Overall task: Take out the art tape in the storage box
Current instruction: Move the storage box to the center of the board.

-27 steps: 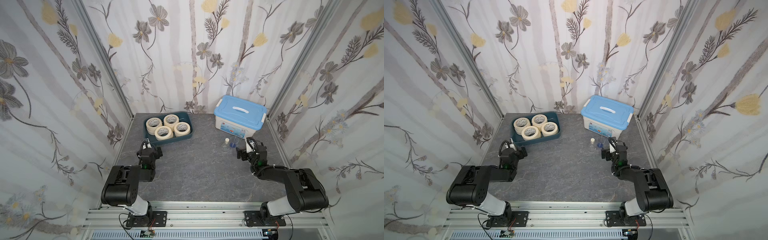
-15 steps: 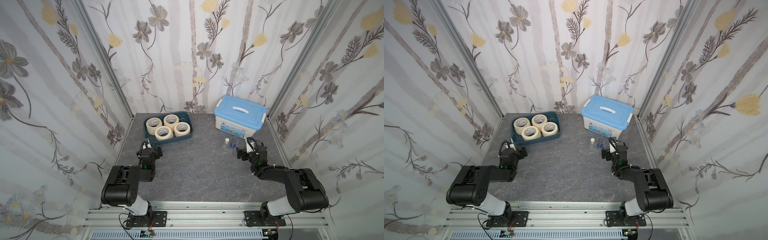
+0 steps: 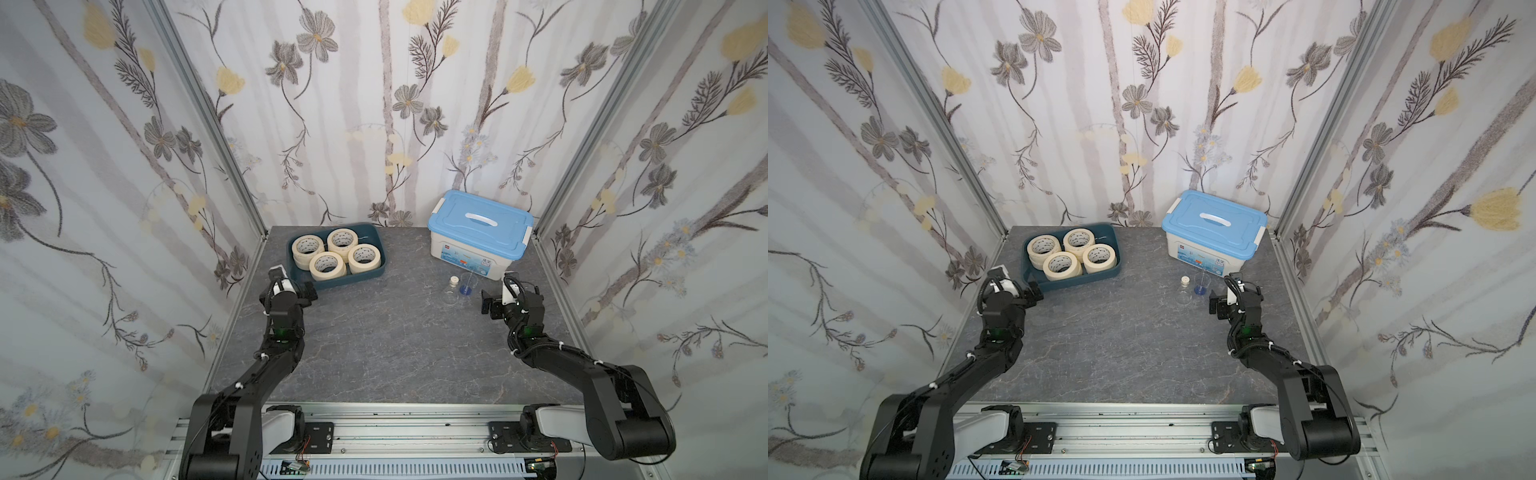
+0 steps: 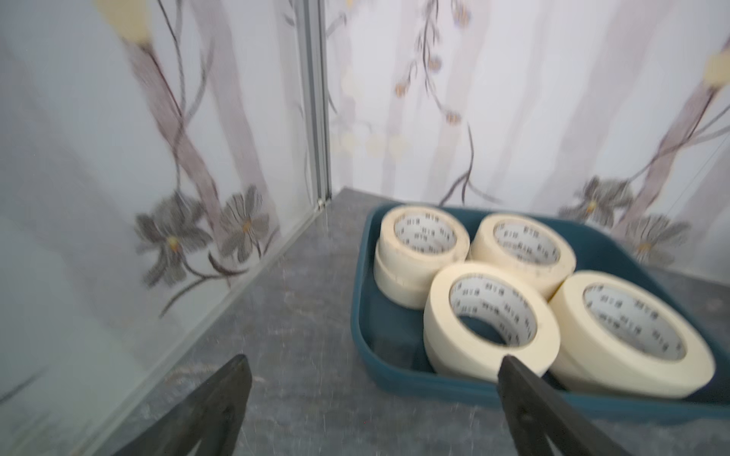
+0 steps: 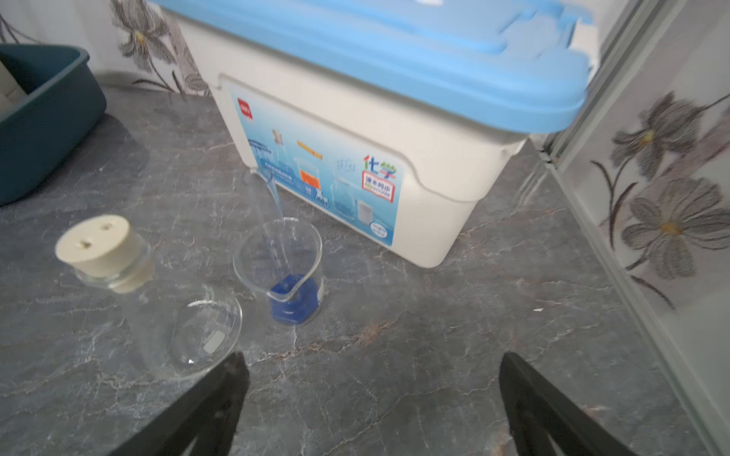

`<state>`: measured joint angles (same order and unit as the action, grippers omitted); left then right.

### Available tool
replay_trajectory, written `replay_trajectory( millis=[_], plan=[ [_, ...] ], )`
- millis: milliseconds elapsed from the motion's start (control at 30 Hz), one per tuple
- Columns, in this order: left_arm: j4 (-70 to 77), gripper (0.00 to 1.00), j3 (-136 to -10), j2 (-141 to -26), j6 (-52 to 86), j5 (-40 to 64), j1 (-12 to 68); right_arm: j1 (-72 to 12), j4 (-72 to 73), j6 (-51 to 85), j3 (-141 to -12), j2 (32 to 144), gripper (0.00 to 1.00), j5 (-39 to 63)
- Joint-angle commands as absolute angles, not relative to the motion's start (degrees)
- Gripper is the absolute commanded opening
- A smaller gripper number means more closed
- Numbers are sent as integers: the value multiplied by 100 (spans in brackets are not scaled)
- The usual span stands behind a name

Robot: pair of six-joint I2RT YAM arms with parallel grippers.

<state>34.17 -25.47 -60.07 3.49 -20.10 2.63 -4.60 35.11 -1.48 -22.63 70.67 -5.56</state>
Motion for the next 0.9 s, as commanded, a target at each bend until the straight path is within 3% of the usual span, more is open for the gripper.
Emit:
replay_trajectory(
  millis=[0,167,433,567,867],
  plan=[
    [1311,100,-2889,-5308,757,-2818,247,-475,2818,235,-2365,6626,100,-1258],
    [-1011,100,-4067,-5294,1939,-2484,-224,-477,578,847,-3195,5702,100,-1517],
    [-2555,100,-5965,-7268,2379,-699,-1035,-424,-1583,1064,-4329,5180,100,-685],
    [-3154,99,-6983,-8456,2251,16,-1110,-397,-2048,848,-4757,5341,100,-123],
    [-3543,83,-8066,-10166,2271,306,-1116,-343,-2181,555,-4834,5431,100,-68]
  ],
)
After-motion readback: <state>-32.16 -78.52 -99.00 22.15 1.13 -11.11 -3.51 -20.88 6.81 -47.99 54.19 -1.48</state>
